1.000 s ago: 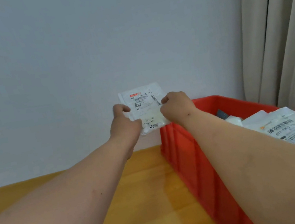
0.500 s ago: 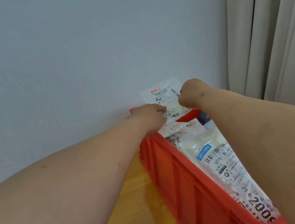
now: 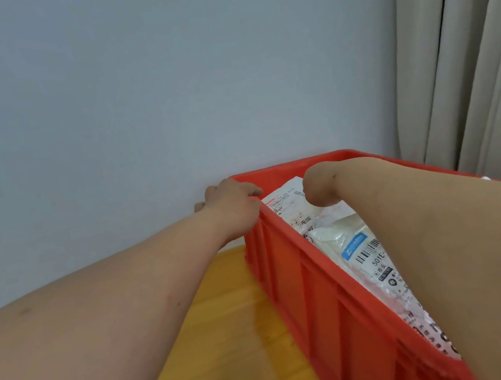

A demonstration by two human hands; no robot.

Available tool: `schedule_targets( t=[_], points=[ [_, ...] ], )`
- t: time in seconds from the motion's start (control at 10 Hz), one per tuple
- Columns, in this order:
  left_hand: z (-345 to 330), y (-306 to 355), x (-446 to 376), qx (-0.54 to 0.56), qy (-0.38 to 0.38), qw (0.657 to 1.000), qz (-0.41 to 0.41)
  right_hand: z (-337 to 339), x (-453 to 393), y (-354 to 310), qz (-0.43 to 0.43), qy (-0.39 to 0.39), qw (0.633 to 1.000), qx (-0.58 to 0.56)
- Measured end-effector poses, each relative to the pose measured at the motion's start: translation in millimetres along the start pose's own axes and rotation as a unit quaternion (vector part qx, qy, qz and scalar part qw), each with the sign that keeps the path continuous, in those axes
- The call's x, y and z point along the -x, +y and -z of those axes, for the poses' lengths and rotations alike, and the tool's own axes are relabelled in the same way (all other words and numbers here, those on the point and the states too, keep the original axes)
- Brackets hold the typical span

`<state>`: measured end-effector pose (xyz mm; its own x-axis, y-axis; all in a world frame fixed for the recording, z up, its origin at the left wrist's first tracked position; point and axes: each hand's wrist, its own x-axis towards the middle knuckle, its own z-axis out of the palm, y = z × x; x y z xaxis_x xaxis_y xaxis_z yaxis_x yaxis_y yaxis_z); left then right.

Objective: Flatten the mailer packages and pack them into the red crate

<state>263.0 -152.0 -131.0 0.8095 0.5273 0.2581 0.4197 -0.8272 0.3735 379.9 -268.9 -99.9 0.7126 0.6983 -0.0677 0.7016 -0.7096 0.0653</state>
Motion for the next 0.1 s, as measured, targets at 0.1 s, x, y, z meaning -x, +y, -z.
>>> schedule_targets(
  t=[0.1],
  points=[
    [13.1,-11.6,13.8,-0.005,0.001,1.0,0.014,0.6,6.9,0.5,-0.022,0.004,1.0,-0.005]
  ],
)
